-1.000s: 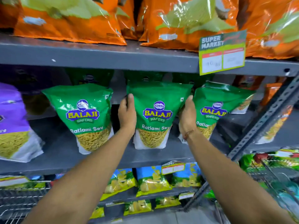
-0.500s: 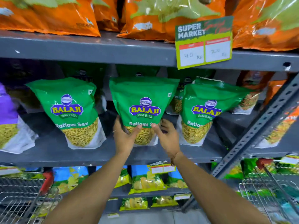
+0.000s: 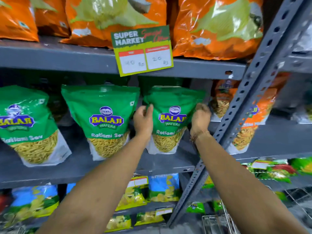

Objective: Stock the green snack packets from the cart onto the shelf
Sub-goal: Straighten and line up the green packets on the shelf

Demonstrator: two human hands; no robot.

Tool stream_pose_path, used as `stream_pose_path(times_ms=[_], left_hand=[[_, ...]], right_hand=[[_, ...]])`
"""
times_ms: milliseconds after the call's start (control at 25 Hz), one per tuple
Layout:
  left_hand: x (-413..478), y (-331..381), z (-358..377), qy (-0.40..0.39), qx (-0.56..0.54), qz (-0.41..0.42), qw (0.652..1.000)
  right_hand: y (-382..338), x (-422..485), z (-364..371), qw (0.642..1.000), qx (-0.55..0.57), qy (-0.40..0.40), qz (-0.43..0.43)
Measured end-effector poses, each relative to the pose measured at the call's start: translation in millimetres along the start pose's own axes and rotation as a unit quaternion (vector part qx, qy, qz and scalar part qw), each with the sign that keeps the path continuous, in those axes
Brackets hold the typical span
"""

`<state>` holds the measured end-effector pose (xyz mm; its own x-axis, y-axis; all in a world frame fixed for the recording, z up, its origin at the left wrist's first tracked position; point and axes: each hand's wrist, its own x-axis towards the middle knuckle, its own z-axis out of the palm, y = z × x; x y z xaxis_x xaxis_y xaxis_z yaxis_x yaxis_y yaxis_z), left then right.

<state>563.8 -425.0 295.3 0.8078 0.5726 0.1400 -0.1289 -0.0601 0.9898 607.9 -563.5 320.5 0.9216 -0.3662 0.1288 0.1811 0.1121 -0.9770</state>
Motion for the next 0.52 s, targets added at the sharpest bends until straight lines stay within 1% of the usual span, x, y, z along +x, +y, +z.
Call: stream_pose_path(times_ms=[40, 80, 120, 200, 280, 320, 360, 400, 480, 520], left_hand=[[3, 2, 2, 0.032, 0.020, 0.019, 0.999], [1, -1, 2, 0.035, 0.029, 0.028, 0.999], [-4, -7, 1, 0.017, 0.020, 0.026, 0.999], [-17, -23, -1, -0.061, 0.002, -0.023, 0.998], [-27, -39, -7, -0.152, 0.044, -0.062, 0.985], [-30, -45, -9, -0.177, 0.075, -0.064, 0.979], [-32, -52, -10, -0.181, 0.103, -0.051, 0.977], [-32, -56, -12, -0.178, 0.121, -0.047, 0.975], [-32, -58, -13, -0.176, 0.111, -0.069, 0.976], [-30, -56, -12, -0.181, 0.096, -0.077, 0.976]], right_hand=[[-2, 5, -3, 1.000, 0.007, -0.001, 0.011], [-1, 5, -7, 1.000, 0.011, 0.003, 0.014], [8, 4, -12, 1.000, 0.013, -0.002, 0.018], [38, -6, -20, 0.996, 0.005, -0.076, 0.045], [65, -25, -28, 0.982, -0.003, -0.168, 0.085], [73, -34, -30, 0.976, -0.030, -0.197, 0.089], [79, -40, -31, 0.973, -0.059, -0.209, 0.081], [79, -45, -31, 0.973, -0.083, -0.200, 0.077], [76, -47, -32, 0.975, -0.099, -0.186, 0.074], [68, -45, -32, 0.976, -0.088, -0.186, 0.071]])
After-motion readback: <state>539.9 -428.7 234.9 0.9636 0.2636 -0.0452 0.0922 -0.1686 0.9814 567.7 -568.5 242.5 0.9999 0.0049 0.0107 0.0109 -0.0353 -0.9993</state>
